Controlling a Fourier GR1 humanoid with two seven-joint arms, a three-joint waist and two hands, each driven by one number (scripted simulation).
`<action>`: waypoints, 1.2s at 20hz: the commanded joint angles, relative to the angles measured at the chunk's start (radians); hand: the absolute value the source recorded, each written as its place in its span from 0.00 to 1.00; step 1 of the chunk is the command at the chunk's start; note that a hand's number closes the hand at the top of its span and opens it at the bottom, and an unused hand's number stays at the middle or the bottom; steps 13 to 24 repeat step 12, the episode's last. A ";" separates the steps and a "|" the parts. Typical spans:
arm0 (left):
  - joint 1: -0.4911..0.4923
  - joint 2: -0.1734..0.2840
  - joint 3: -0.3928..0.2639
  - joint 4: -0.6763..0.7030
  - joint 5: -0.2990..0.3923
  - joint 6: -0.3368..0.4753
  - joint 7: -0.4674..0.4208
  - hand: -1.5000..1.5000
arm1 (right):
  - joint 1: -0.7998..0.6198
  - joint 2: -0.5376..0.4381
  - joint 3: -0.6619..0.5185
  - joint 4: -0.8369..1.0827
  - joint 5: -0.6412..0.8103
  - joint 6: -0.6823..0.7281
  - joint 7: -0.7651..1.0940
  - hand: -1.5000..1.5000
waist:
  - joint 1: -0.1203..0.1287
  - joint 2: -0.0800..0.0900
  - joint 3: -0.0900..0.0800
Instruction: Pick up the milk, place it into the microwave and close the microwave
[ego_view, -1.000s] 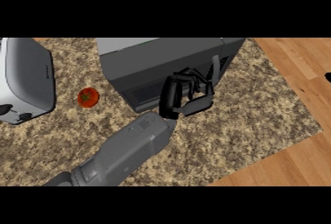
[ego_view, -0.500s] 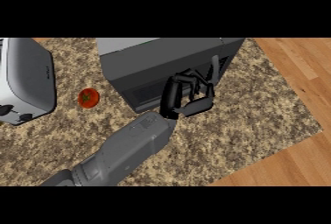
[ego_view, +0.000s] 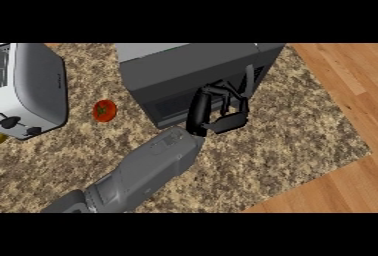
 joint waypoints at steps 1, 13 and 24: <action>0.014 0.002 0.062 0.158 0.045 0.072 0.044 1.00 | 0.011 -0.017 -0.019 -0.011 -0.021 0.007 0.001 0.00 | 0.024 0.005 -0.002; 0.046 0.002 0.034 0.154 0.123 0.028 0.040 0.00 | 0.081 -0.048 -0.046 -0.059 -0.057 -0.016 0.028 0.00 | 0.065 -0.005 -0.007; 0.046 0.002 0.034 0.154 0.123 0.028 0.040 0.00 | 0.081 -0.048 -0.046 -0.059 -0.057 -0.016 0.028 0.00 | 0.065 -0.005 -0.007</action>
